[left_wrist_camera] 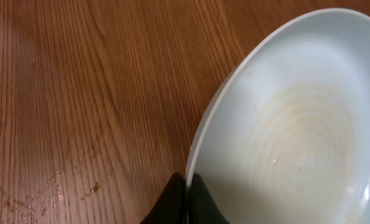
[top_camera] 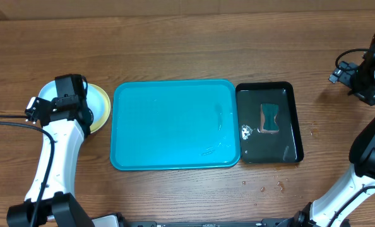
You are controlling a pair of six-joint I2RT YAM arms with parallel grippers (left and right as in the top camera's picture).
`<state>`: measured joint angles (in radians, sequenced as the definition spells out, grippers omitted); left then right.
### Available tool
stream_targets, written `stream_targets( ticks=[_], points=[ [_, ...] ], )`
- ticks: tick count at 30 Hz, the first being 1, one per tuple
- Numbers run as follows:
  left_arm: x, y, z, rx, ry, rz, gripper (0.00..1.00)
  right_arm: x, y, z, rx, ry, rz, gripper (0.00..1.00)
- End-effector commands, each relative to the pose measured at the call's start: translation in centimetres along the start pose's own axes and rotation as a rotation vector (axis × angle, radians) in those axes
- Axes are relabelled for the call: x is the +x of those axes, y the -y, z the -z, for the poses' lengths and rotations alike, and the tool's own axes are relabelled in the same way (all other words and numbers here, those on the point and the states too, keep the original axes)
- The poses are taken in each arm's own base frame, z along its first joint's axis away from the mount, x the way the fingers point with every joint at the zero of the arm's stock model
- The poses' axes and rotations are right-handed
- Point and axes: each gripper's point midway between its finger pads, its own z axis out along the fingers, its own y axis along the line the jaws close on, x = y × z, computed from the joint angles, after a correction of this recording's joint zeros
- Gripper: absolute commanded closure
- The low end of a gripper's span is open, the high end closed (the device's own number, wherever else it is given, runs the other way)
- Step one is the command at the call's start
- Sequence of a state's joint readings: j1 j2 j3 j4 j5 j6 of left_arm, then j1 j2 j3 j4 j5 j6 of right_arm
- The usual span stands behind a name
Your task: Clean dirty plates on tray and stack at the side
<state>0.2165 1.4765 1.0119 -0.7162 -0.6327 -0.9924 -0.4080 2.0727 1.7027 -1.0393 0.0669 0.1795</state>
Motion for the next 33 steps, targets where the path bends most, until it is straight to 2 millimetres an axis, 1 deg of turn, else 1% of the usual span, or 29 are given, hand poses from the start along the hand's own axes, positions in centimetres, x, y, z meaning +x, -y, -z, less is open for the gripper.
stream_targets(
  ticks=[1, 4, 8, 14, 18, 19, 21, 23, 26, 28, 30, 31, 32, 33],
  points=[
    [1.0, -0.7, -1.7, -0.051, -0.030, 0.002, 0.96, -1.2, 0.0, 1.8, -0.008, 0.059, -0.007, 0.00],
    [1.8, -0.4, -2.4, -0.052, -0.053, -0.007, 0.96, -1.2, 0.0, 1.8, -0.008, 0.059, -0.007, 0.00],
    [2.1, 0.3, -3.0, -0.036, -0.065, -0.002, 0.96, -1.2, 0.0, 1.8, -0.008, 0.059, -0.007, 0.00],
    [2.2, 1.1, -3.4, -0.017, -0.060, 0.009, 0.96, -1.2, 0.0, 1.8, -0.008, 0.059, -0.007, 0.00],
    [2.2, 1.1, -3.5, -0.019, -0.062, 0.006, 0.92, -1.2, -0.1, 1.8, -0.008, 0.059, -0.007, 0.00],
    [2.3, 1.1, -3.5, -0.019, -0.063, 0.000, 0.89, -1.2, -0.1, 1.8, -0.008, 0.059, -0.007, 0.00],
    [2.3, 1.2, -3.6, -0.016, -0.067, -0.014, 0.78, -1.2, -0.1, 1.8, -0.008, 0.059, -0.007, 0.00],
    [2.5, 1.4, -3.5, -0.002, -0.075, -0.047, 0.59, -1.2, -0.1, 1.8, -0.008, 0.059, -0.007, 0.00],
    [3.1, 3.5, -3.3, 0.107, -0.122, -0.188, 0.41, -1.2, 0.0, 1.8, -0.008, 0.059, -0.007, 0.00],
    [3.6, 5.2, -2.6, 0.201, -0.160, -0.292, 0.34, -1.2, 0.0, 1.8, -0.008, 0.059, -0.007, 0.00],
    [4.2, 7.3, -1.3, 0.330, -0.207, -0.425, 0.33, -1.2, 0.0, 1.8, -0.008, 0.059, -0.007, 0.00],
    [4.9, 8.7, -0.2, 0.430, -0.250, -0.494, 0.33, -1.2, 0.0, 1.8, -0.008, 0.059, -0.007, 0.00],
    [5.3, 9.5, 0.6, 0.491, -0.275, -0.527, 0.32, -1.2, -0.1, 1.8, -0.008, 0.059, -0.007, 0.00],
    [5.9, 10.7, 1.8, 0.585, -0.309, -0.568, 0.27, -1.2, 0.0, 1.8, -0.008, 0.059, -0.007, 0.00]
  ],
)
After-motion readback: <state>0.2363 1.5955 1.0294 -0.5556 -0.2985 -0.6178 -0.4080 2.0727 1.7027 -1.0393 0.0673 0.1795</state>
